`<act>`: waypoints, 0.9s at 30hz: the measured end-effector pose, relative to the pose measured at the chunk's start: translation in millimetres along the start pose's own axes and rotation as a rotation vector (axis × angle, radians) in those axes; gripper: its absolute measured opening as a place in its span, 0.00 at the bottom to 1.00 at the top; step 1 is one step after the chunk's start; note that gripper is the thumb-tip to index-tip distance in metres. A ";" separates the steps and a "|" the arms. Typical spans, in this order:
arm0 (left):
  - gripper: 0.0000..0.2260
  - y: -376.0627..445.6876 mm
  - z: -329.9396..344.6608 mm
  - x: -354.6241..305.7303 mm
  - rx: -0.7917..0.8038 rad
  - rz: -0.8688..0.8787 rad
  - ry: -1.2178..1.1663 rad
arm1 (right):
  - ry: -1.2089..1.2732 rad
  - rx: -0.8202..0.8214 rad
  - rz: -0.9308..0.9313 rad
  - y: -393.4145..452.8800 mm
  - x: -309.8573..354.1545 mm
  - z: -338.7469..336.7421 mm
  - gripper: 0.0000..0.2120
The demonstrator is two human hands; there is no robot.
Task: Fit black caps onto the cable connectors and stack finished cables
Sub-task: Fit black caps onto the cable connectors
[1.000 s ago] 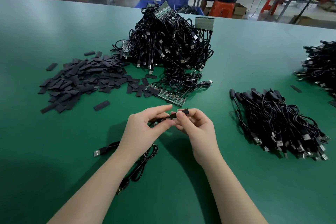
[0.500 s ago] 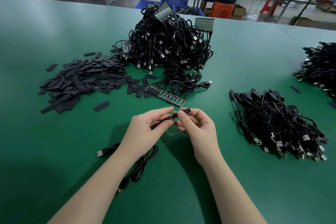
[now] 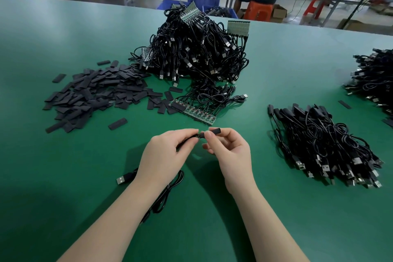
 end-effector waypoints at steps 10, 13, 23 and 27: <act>0.10 -5.7 -4.3 -12.1 -0.063 0.100 0.020 | -0.009 0.015 -0.005 -1.0 0.5 2.3 0.07; 0.10 -5.8 -5.4 -12.9 -0.071 0.115 0.028 | -0.033 0.025 -0.014 -0.6 1.3 3.0 0.09; 0.09 -5.4 -4.1 -9.6 -0.042 0.074 -0.028 | -0.013 0.025 0.003 -1.3 -1.2 3.0 0.04; 0.09 -5.7 -3.5 -11.0 -0.046 0.081 -0.016 | 0.023 0.043 0.040 -1.6 -3.2 4.5 0.04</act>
Point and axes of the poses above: each hand's wrist, its own y-axis towards the middle knuckle, its own z-axis out of the palm, x = y × z, the point moved 8 cm from there along y, towards the middle knuckle, and after that the axes turned 13 degrees about -z, right-handed, at the moved point
